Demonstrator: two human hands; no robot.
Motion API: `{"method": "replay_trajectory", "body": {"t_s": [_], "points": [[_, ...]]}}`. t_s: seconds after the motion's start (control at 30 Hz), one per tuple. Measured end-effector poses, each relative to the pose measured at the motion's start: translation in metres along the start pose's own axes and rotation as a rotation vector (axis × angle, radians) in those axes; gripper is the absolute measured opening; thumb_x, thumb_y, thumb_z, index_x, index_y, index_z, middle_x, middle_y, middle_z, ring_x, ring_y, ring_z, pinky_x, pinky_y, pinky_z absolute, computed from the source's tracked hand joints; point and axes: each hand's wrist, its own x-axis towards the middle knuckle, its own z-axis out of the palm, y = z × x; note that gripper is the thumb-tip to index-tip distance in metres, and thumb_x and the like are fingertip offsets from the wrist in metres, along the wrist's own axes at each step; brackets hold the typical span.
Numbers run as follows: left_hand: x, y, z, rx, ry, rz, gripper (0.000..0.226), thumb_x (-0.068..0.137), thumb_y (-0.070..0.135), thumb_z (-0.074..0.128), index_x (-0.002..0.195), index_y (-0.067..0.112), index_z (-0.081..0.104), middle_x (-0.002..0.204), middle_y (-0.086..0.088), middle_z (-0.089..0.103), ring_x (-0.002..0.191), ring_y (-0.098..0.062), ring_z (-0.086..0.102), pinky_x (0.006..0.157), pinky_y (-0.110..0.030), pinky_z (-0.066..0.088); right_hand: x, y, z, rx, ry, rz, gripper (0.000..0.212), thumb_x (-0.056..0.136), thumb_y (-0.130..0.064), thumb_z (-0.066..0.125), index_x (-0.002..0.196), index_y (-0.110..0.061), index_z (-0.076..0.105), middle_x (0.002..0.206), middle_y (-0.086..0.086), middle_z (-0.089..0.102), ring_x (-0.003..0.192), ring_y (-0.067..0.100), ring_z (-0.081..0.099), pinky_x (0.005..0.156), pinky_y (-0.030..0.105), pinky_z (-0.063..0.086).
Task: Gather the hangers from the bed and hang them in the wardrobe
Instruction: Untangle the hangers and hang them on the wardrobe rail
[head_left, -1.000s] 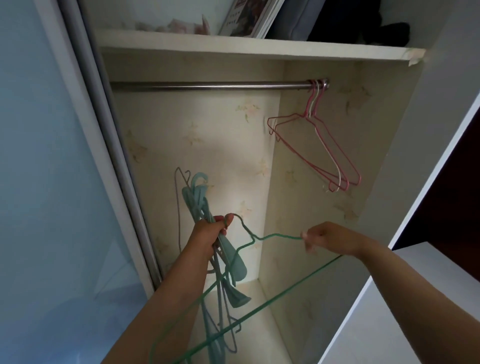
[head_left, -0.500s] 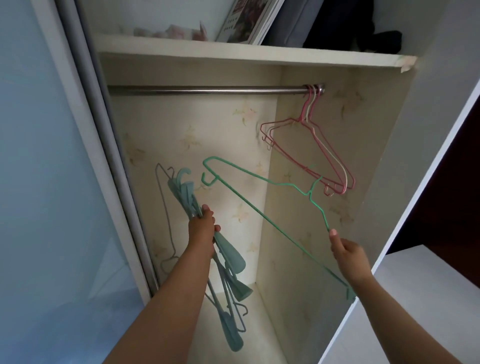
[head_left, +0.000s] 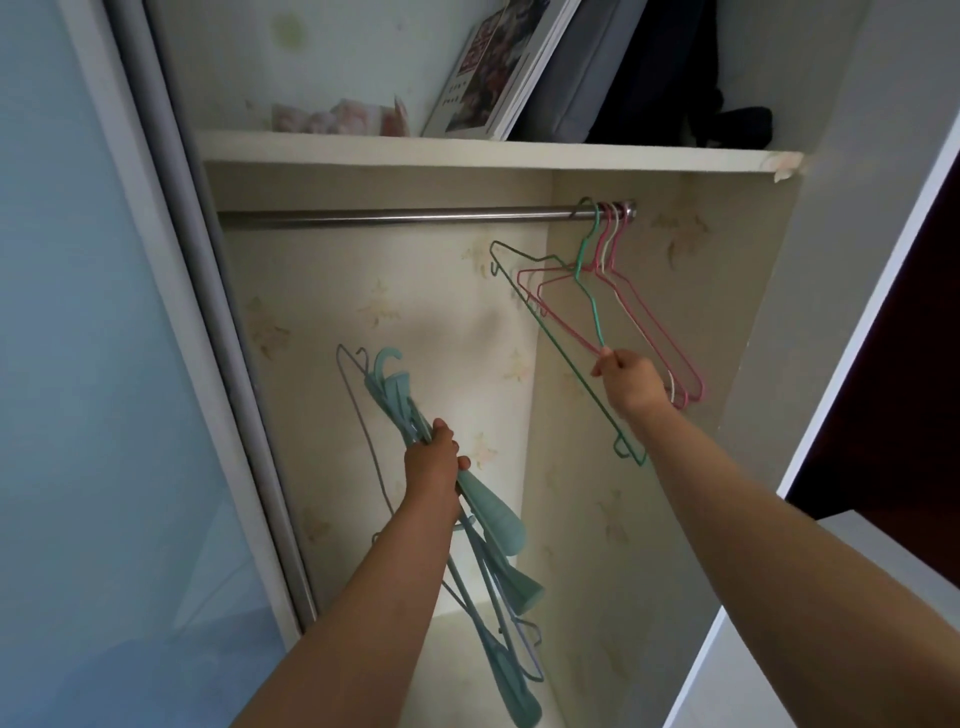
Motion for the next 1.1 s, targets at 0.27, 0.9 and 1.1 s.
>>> {"method": "replay_trajectory", "body": {"t_s": [0.27,0.9,1.1], "points": [[-0.01,-0.007,0.001,0.059,-0.068,-0.053,0.016,0.095,0.02,0.055,0.081,0.013,0.052,0.07,0.001,0.05,0.048,-0.011,0.047,0.046,-0.021,0.039,0.047,-0.044,0.003,0.008,-0.141,0.17,0.032,0.1,-0.01,0.03,0.093,-0.013,0.061,0.062,0.005,0.041,0.048,0.016,0.033,0.032,0.012,0.023],[-0.019,-0.015,0.006,-0.09,-0.388,-0.135,0.022,0.099,0.021,0.051,0.114,0.02,0.068,0.095,-0.002,0.062,0.085,-0.011,0.056,0.074,-0.027,0.046,-0.137,0.016,0.034,-0.304,-0.605,-0.06,0.053,0.092,-0.055,0.047,0.13,-0.019,0.052,0.114,-0.003,0.061,0.093,0.01,0.057,0.079,0.023,0.043],[-0.021,-0.026,0.006,-0.037,-0.388,-0.122,0.028,0.099,0.029,0.05,0.122,0.025,0.066,0.107,-0.006,0.052,0.09,-0.013,0.051,0.076,-0.025,0.045,-0.147,0.026,0.04,-0.414,-0.514,-0.116,0.03,0.099,-0.028,0.037,0.125,-0.019,0.05,0.095,-0.002,0.059,0.074,0.012,0.053,0.06,0.024,0.037]]}}
